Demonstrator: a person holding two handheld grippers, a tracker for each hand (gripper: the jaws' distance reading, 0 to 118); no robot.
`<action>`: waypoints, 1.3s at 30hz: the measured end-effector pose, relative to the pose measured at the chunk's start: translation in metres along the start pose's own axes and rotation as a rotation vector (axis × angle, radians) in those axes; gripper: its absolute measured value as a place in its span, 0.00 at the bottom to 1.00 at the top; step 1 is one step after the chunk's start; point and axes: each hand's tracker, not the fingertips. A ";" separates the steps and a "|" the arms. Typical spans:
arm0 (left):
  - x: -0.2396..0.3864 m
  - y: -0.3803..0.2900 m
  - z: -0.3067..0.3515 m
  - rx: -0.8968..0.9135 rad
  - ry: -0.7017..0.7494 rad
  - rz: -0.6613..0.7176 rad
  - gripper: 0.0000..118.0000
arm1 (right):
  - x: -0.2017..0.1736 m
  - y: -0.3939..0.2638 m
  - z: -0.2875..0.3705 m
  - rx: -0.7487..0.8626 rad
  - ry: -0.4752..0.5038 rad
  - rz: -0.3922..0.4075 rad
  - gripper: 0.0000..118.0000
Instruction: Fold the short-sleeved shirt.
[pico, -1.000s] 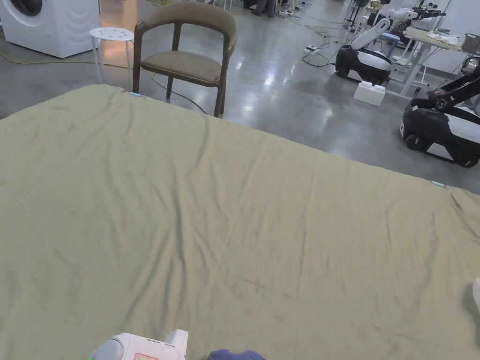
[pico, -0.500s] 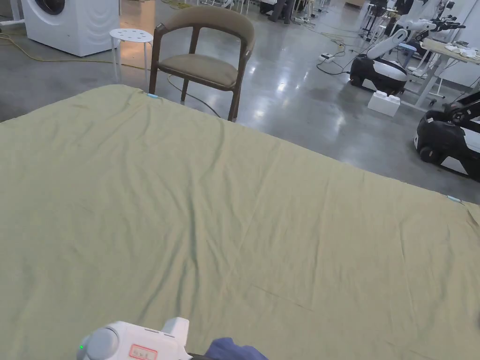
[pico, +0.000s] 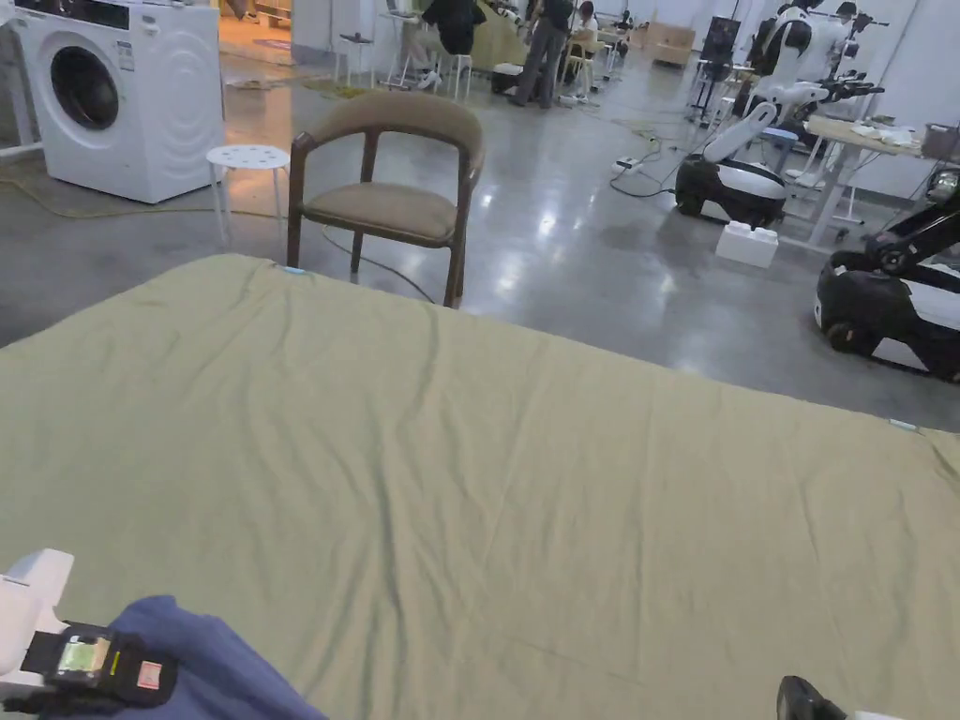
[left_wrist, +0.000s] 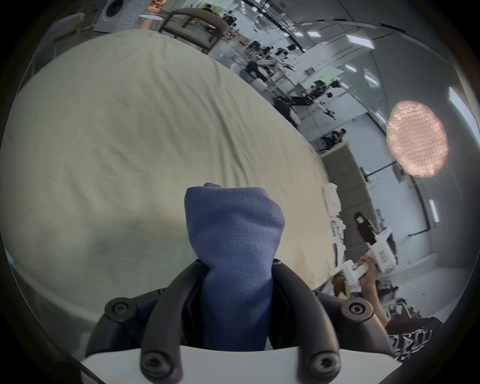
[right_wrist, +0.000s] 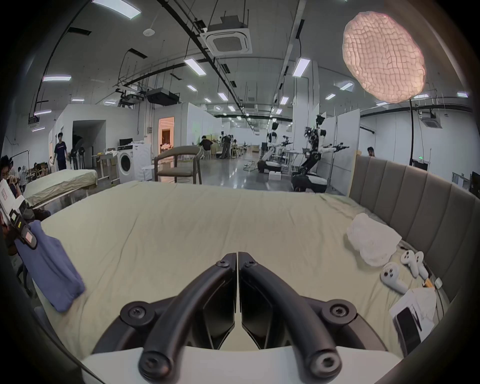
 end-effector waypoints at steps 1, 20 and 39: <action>-0.008 0.007 0.012 0.001 0.048 -0.005 0.20 | 0.003 0.006 -0.001 0.011 -0.006 -0.001 0.00; -0.038 0.040 0.075 0.113 0.503 0.067 0.49 | 0.028 0.003 -0.002 -0.025 -0.046 -0.034 0.00; 0.078 0.017 0.010 0.377 0.480 -0.279 0.57 | 0.035 -0.007 0.000 -0.027 -0.040 -0.079 0.00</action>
